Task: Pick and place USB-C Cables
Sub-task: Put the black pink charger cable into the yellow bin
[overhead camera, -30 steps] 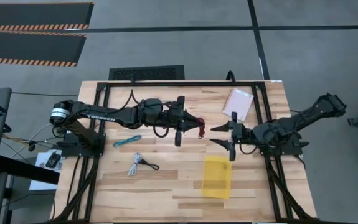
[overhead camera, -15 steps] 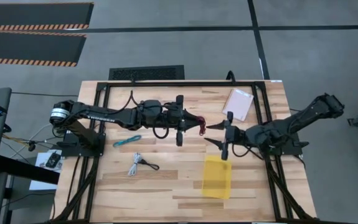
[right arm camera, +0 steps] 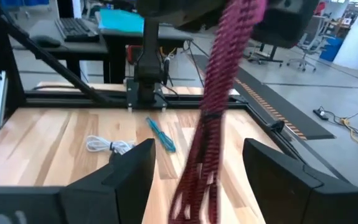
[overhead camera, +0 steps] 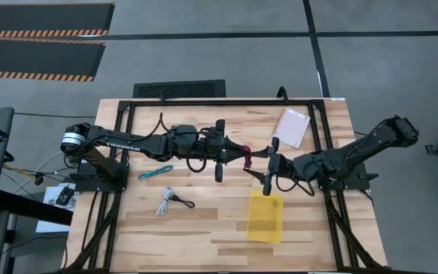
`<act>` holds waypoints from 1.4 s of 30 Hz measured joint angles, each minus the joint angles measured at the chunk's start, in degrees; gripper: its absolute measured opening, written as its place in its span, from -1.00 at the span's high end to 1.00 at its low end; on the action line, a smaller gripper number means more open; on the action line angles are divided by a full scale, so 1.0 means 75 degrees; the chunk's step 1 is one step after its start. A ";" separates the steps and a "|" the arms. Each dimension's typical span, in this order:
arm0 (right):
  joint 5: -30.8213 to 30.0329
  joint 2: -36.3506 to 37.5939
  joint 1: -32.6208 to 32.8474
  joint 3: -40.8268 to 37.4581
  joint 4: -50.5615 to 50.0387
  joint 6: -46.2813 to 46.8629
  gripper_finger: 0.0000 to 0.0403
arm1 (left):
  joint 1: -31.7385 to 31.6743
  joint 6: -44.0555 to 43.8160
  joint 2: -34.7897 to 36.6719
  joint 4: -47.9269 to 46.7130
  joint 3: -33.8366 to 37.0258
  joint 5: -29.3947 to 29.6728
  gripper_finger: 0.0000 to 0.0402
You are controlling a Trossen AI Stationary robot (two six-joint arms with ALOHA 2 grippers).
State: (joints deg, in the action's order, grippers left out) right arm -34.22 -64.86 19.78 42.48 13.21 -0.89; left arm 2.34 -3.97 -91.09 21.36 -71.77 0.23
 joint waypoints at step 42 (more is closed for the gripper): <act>-0.0506 0.0532 -0.0590 0.2691 -0.4283 0.0481 0.95 | 0.0191 -0.1466 -0.0006 -0.2197 0.0006 0.0622 0.18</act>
State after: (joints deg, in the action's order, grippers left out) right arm -38.01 -60.87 15.35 62.66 -18.91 2.71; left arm 3.77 -14.97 -91.13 4.88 -71.72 4.90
